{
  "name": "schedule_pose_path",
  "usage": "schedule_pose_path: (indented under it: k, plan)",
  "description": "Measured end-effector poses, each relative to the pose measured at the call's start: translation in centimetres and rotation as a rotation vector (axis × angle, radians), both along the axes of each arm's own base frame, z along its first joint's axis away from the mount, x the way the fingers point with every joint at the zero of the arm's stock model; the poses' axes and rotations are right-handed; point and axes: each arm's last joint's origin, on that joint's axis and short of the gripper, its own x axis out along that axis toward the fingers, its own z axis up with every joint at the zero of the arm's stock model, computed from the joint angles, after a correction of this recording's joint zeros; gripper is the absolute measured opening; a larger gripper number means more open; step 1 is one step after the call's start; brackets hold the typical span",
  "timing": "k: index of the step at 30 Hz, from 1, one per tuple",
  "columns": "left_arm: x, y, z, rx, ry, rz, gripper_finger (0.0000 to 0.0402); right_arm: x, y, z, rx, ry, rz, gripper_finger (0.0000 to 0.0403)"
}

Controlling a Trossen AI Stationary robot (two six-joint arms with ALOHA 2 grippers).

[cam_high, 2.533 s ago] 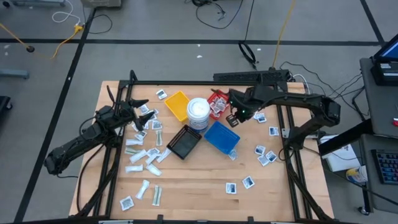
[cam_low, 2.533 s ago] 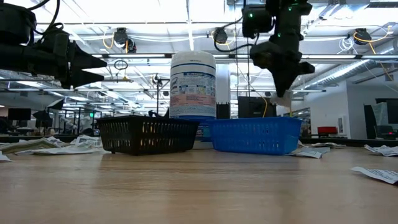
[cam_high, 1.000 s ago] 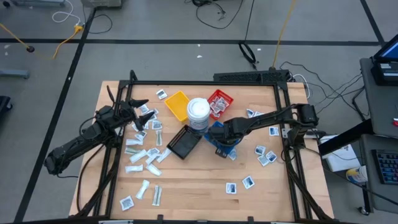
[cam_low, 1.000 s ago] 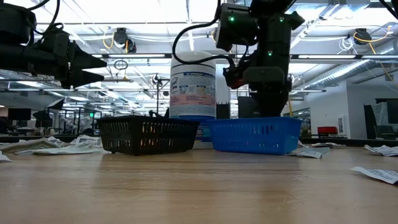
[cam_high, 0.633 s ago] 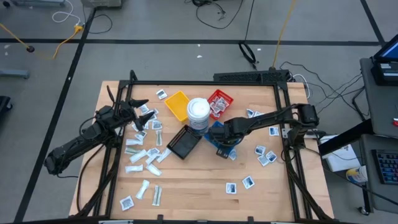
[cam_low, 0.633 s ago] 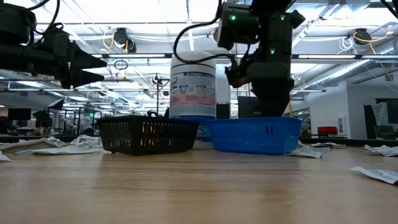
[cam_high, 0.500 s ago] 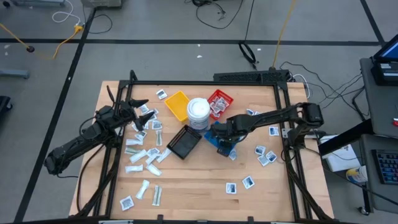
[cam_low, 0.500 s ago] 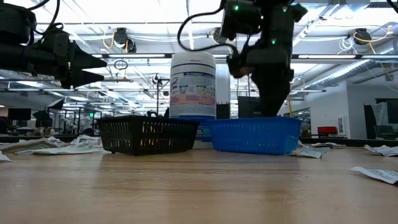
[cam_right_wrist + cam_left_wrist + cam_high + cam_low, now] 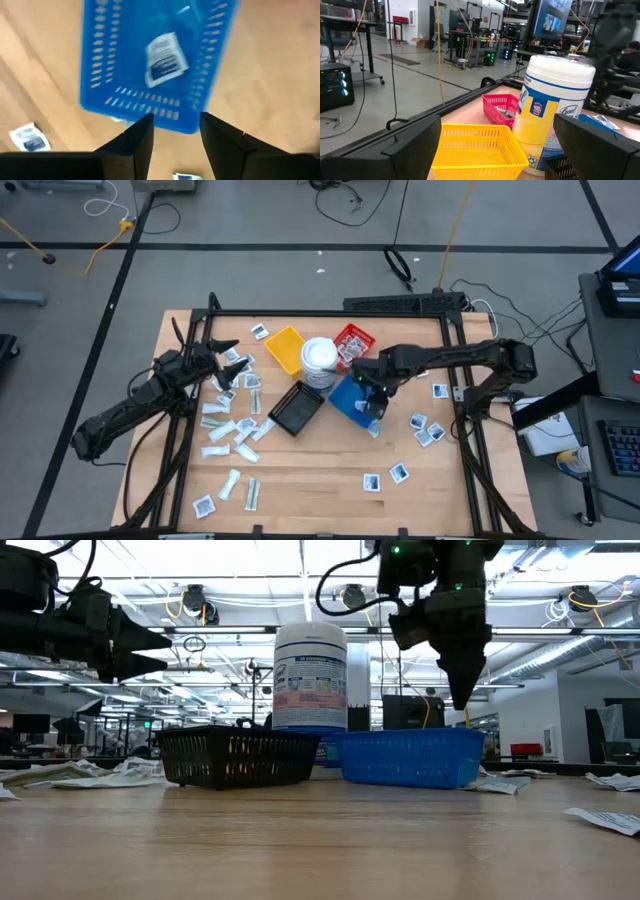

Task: Pick & Place First Aid Supplies
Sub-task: Put the alcohol pad into the blue bin

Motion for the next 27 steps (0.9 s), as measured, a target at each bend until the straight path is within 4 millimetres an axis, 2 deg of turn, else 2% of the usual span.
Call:
schedule_pose_path:
  k: [15,27]
  plan:
    - [0.0,0.0,0.0,0.0,0.0,0.0,0.0392,-2.8,-8.6,0.0,0.004,0.047,-0.313,0.013]
    - [0.0,0.0,0.0,0.0,0.0,0.0,0.0392,-5.8,-13.6,0.0,-0.03,0.069,-0.468,0.013]
